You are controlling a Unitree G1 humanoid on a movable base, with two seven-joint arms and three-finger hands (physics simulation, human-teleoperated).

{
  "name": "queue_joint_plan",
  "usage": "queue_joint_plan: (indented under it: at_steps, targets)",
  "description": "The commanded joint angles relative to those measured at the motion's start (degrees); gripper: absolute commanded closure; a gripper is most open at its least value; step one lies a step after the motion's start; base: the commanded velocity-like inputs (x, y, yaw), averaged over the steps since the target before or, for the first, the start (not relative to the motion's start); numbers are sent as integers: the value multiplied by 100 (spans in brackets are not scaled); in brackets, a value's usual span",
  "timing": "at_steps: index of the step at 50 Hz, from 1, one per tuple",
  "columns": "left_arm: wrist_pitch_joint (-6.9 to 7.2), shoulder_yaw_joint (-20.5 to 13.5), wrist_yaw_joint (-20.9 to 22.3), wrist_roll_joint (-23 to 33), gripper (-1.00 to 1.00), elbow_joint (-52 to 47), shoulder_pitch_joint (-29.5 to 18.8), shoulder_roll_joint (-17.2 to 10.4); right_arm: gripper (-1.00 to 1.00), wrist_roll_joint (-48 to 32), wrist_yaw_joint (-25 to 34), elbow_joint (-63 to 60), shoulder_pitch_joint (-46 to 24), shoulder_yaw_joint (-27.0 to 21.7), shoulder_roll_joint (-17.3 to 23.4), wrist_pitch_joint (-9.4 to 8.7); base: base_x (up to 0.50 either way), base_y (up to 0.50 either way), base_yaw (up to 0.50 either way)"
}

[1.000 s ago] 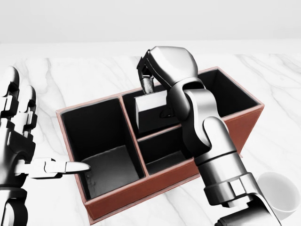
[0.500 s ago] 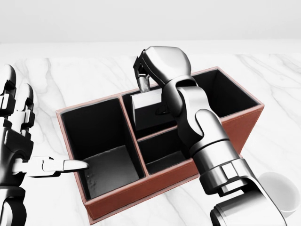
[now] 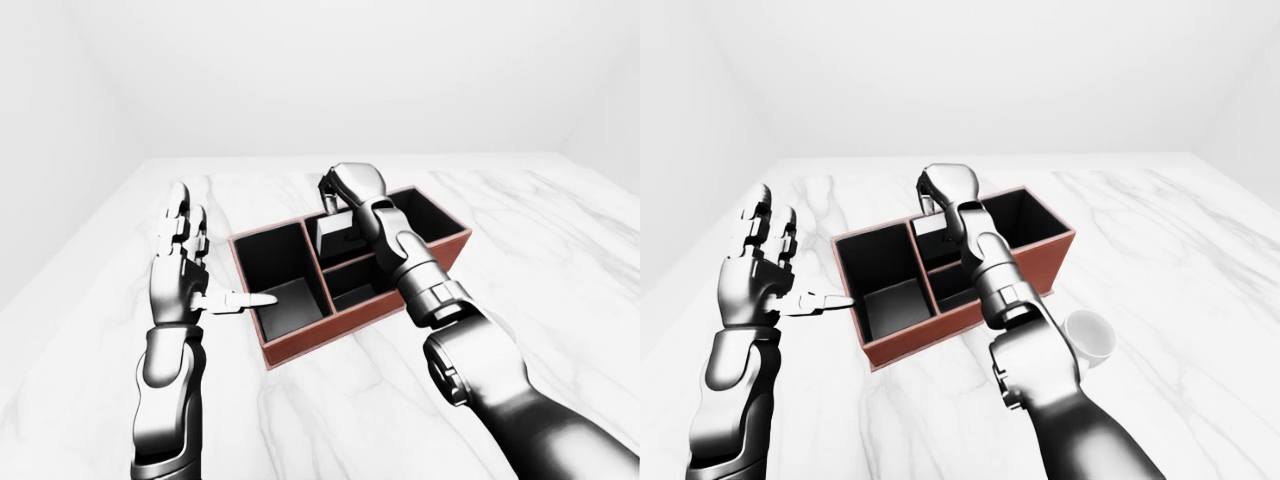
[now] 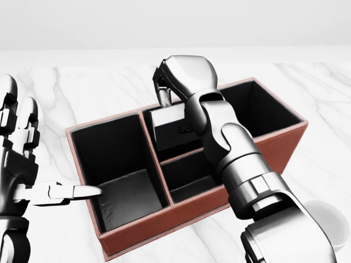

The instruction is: Pick up the book and place it in the front compartment of the caddy.

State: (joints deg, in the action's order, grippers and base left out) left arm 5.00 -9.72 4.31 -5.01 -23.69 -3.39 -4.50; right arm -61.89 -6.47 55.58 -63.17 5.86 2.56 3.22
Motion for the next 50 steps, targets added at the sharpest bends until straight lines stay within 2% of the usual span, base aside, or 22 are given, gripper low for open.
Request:
queue_joint_plan:
  at_steps: [1,13,20,50]
  targets:
    - [0,-4,-17,-2,-100,11,-13,-2,100,-110,-354,275,-213,-47,-6,43,0,0,0]
    - [0,8,-11,-1,-100,10,1,2,100,-105,-473,500,-345,-39,-20,53,0,0,0]
    - [0,3,-13,-2,-100,29,-8,-2,100,-138,-741,882,-457,-20,14,178,0,0,0]
    - [0,7,-13,5,-100,21,-6,-2,100,-351,-1483,1471,-525,34,16,178,0,0,0]
